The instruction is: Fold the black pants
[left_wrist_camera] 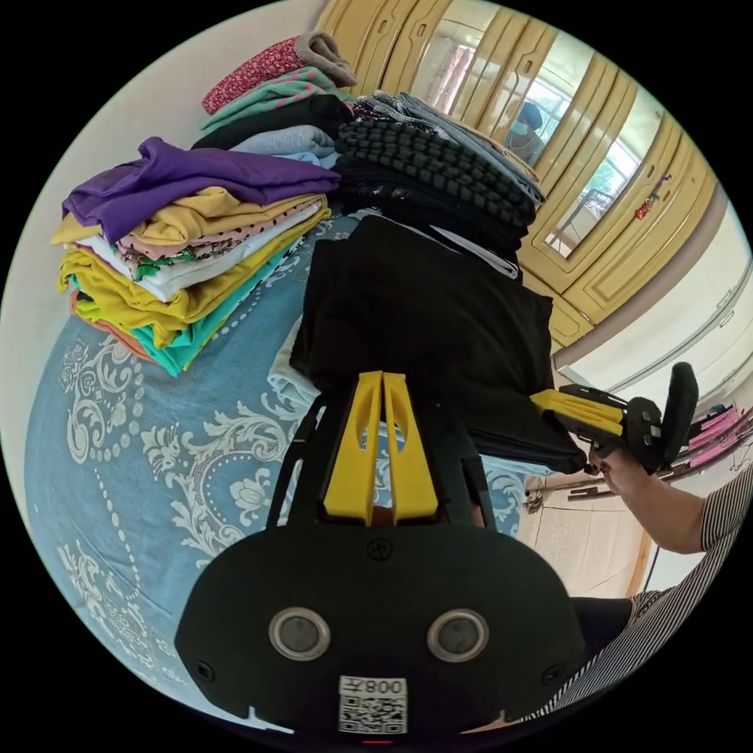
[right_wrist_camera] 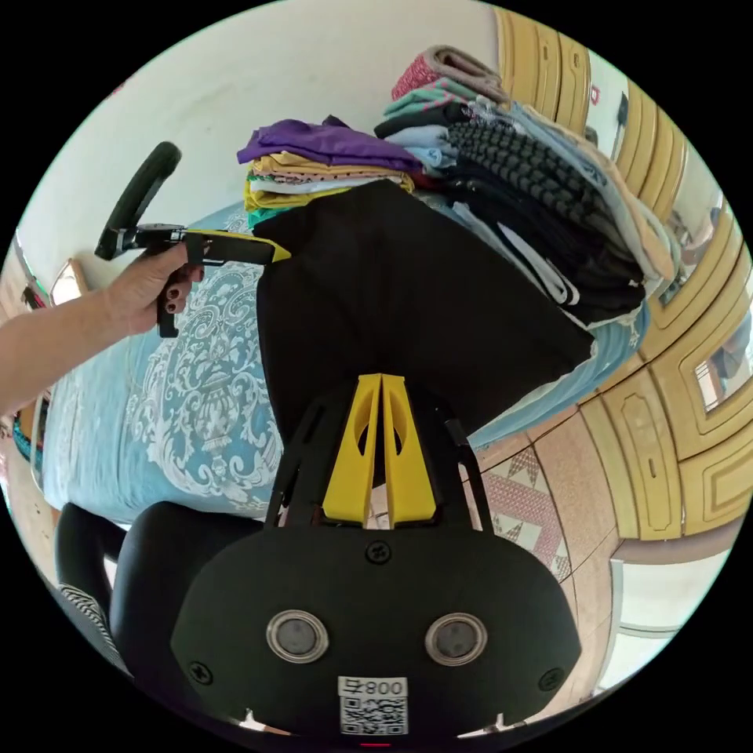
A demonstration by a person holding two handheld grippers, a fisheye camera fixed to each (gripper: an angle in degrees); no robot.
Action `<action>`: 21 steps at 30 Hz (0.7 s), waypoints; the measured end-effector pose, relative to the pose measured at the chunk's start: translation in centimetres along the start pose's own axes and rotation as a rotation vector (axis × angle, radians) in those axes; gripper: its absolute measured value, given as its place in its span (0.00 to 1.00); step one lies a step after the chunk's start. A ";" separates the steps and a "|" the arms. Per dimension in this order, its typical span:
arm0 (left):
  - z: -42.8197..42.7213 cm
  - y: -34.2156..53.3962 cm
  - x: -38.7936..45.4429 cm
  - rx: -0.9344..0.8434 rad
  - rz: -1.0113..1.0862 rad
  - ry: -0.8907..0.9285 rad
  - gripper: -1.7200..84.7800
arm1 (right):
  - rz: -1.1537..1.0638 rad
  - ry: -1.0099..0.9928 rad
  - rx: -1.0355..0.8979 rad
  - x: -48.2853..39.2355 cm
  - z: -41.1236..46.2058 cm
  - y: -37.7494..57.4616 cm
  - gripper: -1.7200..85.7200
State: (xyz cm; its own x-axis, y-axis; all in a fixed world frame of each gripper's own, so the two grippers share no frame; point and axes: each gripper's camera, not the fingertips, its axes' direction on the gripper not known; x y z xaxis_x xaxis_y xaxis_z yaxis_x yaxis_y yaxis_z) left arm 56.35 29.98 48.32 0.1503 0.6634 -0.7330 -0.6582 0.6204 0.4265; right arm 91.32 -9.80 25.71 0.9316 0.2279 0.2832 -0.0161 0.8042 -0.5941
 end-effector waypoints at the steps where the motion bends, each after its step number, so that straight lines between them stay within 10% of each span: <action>1: -0.4 0.0 0.1 0.004 0.002 -0.003 0.02 | -0.007 0.033 0.005 -0.8 -0.4 0.2 0.02; 21: -13.1 1.7 1.9 0.205 0.018 0.223 0.04 | 0.164 0.131 0.349 13.4 -14.6 -14.4 0.11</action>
